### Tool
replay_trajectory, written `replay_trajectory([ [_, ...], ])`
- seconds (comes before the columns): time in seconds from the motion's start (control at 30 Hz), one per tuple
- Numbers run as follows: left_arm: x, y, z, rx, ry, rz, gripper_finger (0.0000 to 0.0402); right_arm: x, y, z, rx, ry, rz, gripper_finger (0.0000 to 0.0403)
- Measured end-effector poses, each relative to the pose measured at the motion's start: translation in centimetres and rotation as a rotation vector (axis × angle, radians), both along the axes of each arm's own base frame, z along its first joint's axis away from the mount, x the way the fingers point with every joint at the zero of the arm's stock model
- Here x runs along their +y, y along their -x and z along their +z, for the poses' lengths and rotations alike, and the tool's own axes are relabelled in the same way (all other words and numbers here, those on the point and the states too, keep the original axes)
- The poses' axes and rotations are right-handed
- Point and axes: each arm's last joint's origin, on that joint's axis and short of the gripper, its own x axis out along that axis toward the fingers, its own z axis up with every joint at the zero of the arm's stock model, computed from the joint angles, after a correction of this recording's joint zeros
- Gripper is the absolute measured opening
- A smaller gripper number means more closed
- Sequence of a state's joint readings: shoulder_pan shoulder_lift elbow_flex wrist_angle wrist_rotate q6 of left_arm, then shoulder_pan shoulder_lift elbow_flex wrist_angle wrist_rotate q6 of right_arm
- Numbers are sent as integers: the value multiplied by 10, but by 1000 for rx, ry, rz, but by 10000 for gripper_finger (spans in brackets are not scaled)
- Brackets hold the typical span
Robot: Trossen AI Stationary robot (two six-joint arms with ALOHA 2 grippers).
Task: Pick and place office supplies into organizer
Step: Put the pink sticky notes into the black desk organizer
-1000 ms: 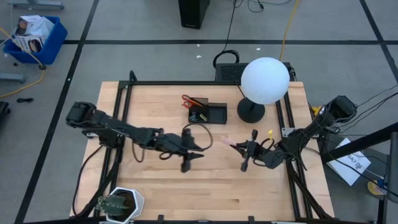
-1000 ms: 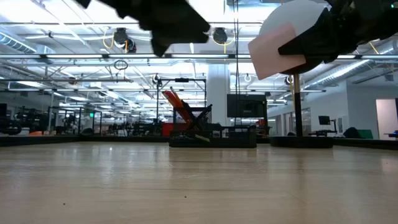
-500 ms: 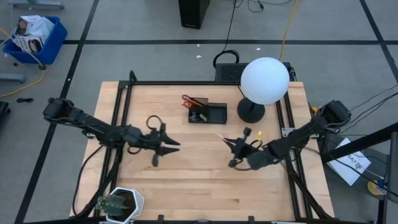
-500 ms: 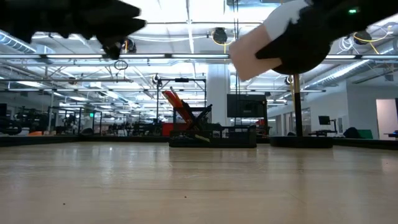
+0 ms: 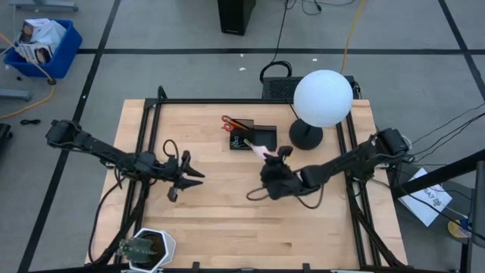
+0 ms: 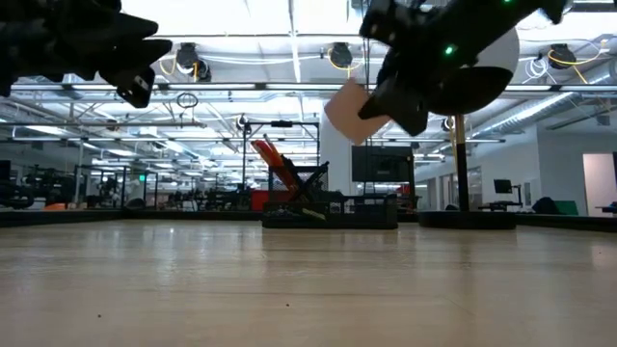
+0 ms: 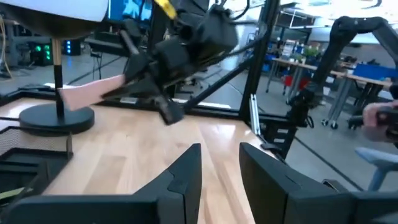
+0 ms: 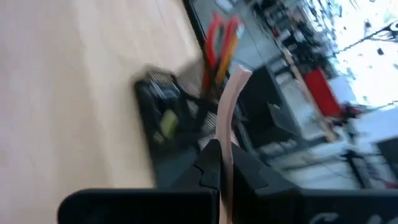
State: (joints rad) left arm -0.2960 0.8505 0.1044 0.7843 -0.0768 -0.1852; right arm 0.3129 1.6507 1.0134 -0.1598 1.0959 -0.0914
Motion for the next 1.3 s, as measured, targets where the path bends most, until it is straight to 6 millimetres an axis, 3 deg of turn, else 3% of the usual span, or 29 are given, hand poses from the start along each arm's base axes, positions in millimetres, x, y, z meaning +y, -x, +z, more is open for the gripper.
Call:
replay_trajectory([
  [0.2,-2,3,2,-27,-33,-24,113,-29,-14,-11,189,52,-97,0],
  [0.57,-7,7,8,-83,-39,-87,113,-55,-20,-33,344,-11,-126,0],
  [1.03,-12,9,8,-86,-29,-118,113,-95,-24,-43,421,-69,-162,0],
  [1.3,-13,9,8,-81,-26,-126,113,-105,-28,-47,419,-102,-146,5],
])
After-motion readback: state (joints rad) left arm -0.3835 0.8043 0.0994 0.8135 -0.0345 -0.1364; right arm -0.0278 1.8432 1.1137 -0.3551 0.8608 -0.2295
